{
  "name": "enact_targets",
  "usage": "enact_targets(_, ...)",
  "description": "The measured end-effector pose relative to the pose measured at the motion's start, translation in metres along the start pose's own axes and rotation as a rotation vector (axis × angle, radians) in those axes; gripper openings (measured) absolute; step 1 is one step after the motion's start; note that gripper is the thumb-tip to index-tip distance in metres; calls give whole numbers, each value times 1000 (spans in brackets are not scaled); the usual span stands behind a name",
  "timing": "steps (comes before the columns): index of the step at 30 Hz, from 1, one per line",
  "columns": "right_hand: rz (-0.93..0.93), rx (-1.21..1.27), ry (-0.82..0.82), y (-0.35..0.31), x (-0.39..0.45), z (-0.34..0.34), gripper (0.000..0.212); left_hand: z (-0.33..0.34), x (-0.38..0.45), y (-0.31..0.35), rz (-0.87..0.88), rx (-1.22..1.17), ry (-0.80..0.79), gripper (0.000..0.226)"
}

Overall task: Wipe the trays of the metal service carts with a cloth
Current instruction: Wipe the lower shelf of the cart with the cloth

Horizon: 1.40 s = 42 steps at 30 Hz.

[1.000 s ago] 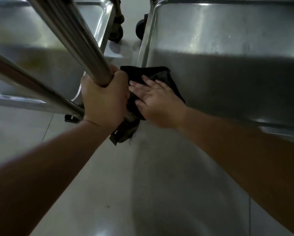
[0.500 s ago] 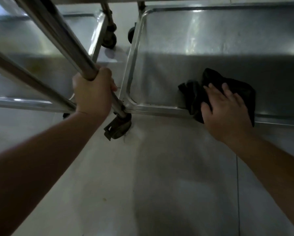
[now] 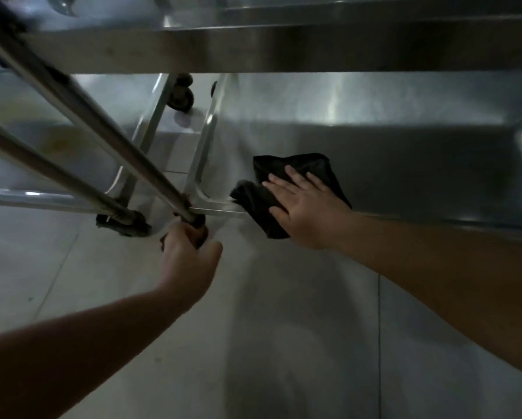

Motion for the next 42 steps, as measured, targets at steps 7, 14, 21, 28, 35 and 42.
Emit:
enact_targets(7,110,-1,-48,132,-102,10,67,115,-28,141,626,256,-304,35)
enact_targets(14,315,135,-28,255,-215,8,58,182,-38,173,717,408,-340,63)
enact_targets(21,323,-2,64,201,-169,10,74,241,-51,185,662,457,-237,67)
enact_targets(28,316,22,140,215,-178,4,66,254,-55,189,645,480,-163,66)
enact_targets(35,830,-23,215,396,-334,6,74,252,-45,176,587,557,-134,71)
enact_targets(42,1181,116,177,411,-324,10,67,253,-44,176,581,582,-124,71)
Point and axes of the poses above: each hand's wrist, its own x-axis towards the middle knuckle, its own z-axis out of the palm, y = z × x, the point moved 10 cm from there along x, towards the middle knuckle, and after that the axes turned 10 degrees about -x, right-handed, at the moved point
